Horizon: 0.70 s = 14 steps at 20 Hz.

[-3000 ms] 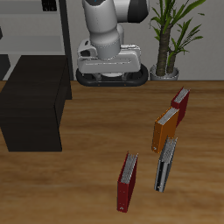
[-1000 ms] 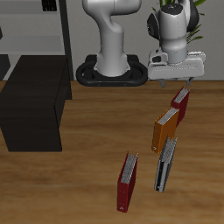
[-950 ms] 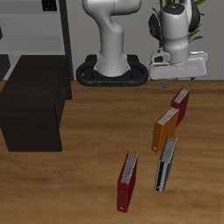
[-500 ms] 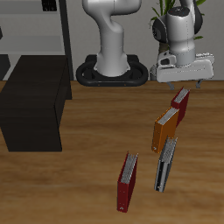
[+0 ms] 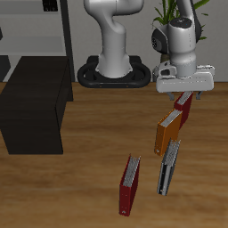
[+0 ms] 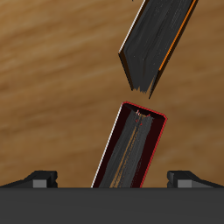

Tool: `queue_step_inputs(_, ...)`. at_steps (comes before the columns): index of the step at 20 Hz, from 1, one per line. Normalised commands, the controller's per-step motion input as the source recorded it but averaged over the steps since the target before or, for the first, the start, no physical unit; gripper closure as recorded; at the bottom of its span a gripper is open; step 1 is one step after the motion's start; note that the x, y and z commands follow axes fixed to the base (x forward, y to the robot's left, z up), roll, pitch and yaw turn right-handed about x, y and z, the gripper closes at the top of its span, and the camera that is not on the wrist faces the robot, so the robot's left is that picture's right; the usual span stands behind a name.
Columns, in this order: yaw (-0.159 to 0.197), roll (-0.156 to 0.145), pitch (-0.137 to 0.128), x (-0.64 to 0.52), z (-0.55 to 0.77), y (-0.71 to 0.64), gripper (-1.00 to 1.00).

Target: Place the left red book flat on top of the shelf

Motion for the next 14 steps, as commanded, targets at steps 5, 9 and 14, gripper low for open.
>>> queue_step_inputs(5, -0.015, -0.01, 0.055, 0.11, -0.31, -0.03, -1.0)
queue_step_inputs(9, 0.0, 0.03, 0.035, 0.0, -0.16, -0.01, 1.0)
queue_step_inputs(14, 0.002, -0.006, 0.006, -0.05, 0.06, -0.12, 1.0)
